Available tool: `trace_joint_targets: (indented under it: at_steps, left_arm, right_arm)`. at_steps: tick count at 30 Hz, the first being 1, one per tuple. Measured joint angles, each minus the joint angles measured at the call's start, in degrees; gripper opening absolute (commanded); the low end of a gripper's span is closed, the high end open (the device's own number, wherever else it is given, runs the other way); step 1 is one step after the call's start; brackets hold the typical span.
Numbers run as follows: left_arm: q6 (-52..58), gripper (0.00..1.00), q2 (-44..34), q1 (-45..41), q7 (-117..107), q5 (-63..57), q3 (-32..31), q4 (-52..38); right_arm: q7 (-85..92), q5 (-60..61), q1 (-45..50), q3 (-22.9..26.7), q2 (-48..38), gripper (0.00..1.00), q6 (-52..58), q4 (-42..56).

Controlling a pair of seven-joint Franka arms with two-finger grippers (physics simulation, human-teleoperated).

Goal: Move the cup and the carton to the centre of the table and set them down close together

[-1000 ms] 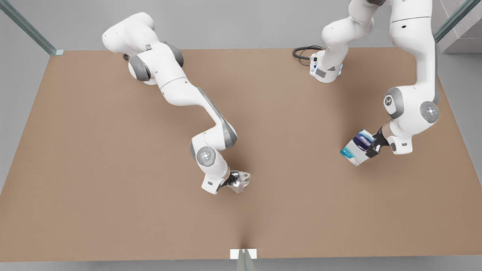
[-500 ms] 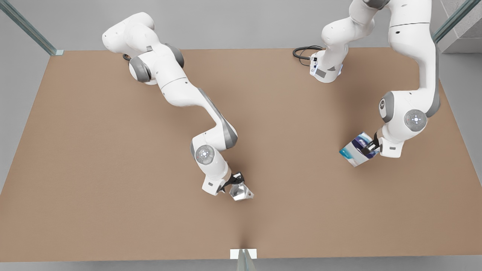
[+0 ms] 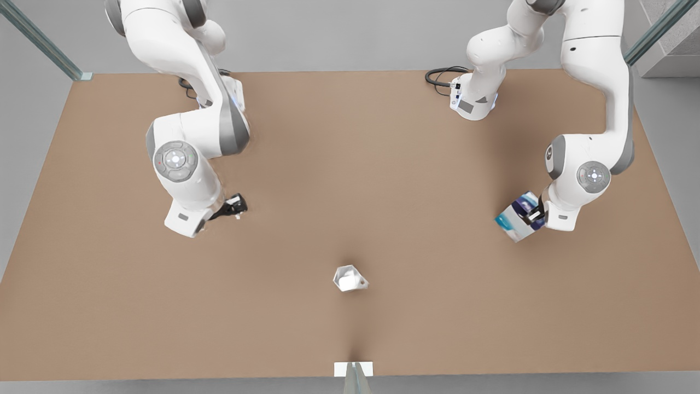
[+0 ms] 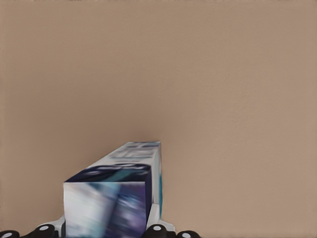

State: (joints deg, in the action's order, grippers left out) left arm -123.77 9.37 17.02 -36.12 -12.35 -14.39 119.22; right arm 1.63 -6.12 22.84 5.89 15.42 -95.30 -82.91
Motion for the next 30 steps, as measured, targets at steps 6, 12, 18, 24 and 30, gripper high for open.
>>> trace_joint_targets:
  at_steps: [6, 12, 18, 24, 30]
  left_arm:
    - [14.5, 0.52, -0.3, 0.1, 1.2, -1.2, -6.4, -12.7]
    - [19.8, 0.51, 4.9, -3.7, -0.9, -0.1, -12.0, -22.6]
    - [20.7, 0.51, 6.0, -18.7, -23.8, 2.3, -12.0, -23.9]
    - [20.7, 0.51, 10.2, -25.6, -48.4, 6.0, -12.0, -27.7]
    - [21.9, 0.51, 13.7, -32.7, -69.3, 11.7, -11.3, -33.5]
  right_arm:
    - [-4.8, -0.9, -12.1, -8.8, -9.1, 1.00, 0.3, -8.6]
    - [-4.4, -0.9, -12.6, -8.9, -8.8, 1.00, 0.3, -8.4]
    - [-4.4, -0.9, -12.6, -8.9, -8.5, 1.00, 0.0, -8.6]
    - [-4.4, -0.9, -12.7, -8.9, -8.5, 1.00, 0.2, -8.6]
    - [-4.4, -0.9, -12.6, -8.9, -8.5, 1.00, 0.2, -8.6]
